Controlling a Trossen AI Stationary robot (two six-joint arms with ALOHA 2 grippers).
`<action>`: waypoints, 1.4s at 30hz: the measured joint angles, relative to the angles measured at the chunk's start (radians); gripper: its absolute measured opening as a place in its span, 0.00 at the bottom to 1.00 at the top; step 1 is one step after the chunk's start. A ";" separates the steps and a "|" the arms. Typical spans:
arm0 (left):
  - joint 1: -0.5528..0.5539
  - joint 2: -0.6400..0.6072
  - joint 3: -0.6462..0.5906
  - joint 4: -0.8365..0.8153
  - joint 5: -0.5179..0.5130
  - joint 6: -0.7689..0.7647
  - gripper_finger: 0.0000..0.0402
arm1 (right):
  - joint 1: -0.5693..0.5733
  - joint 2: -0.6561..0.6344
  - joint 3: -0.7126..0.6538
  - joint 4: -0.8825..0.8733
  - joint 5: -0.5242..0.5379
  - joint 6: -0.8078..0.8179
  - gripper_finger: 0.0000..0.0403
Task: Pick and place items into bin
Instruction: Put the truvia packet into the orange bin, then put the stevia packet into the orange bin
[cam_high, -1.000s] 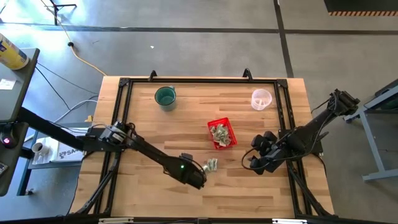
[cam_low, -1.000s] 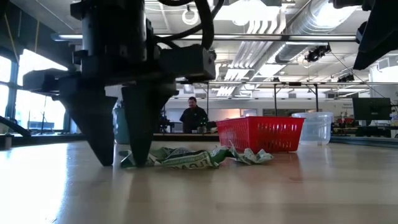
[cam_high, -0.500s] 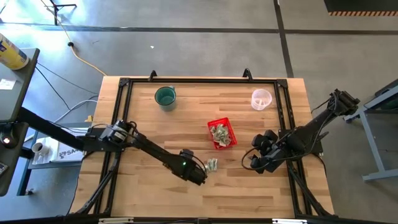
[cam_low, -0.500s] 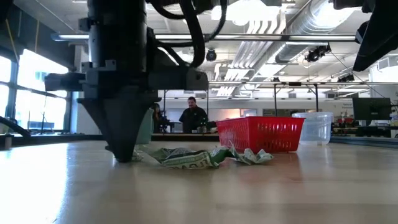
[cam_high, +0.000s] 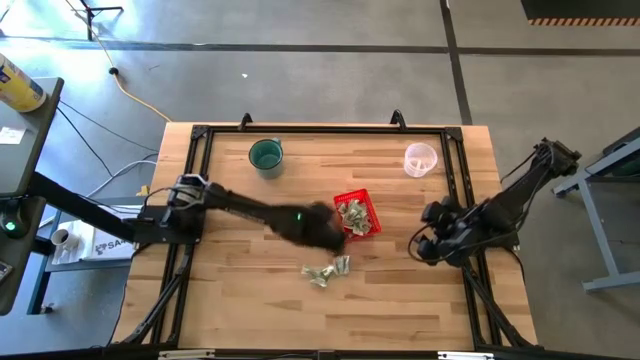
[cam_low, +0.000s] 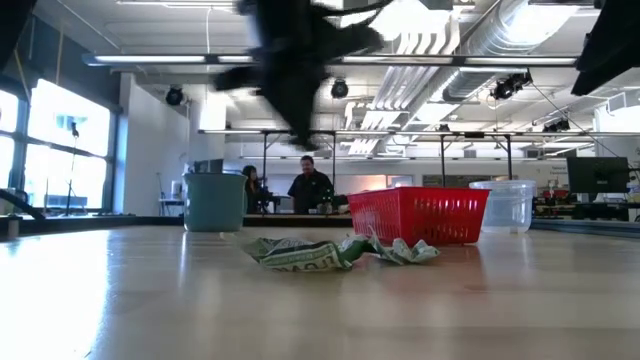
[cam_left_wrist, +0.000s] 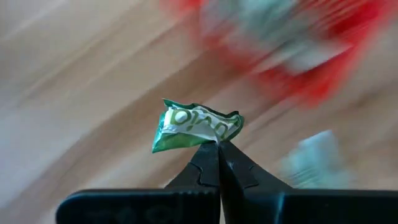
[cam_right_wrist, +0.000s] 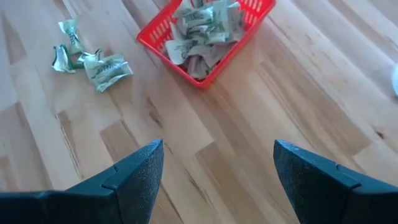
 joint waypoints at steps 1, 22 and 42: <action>0.022 0.000 0.010 0.084 0.021 0.075 0.07 | 0.000 -0.005 0.000 -0.004 0.003 0.000 0.73; 0.213 0.045 0.017 0.378 0.344 0.280 0.56 | -0.054 -0.013 0.000 -0.002 0.011 -0.004 0.73; -0.150 0.009 0.017 0.008 0.294 0.104 0.49 | -0.180 -0.013 0.000 0.123 0.000 -0.124 0.73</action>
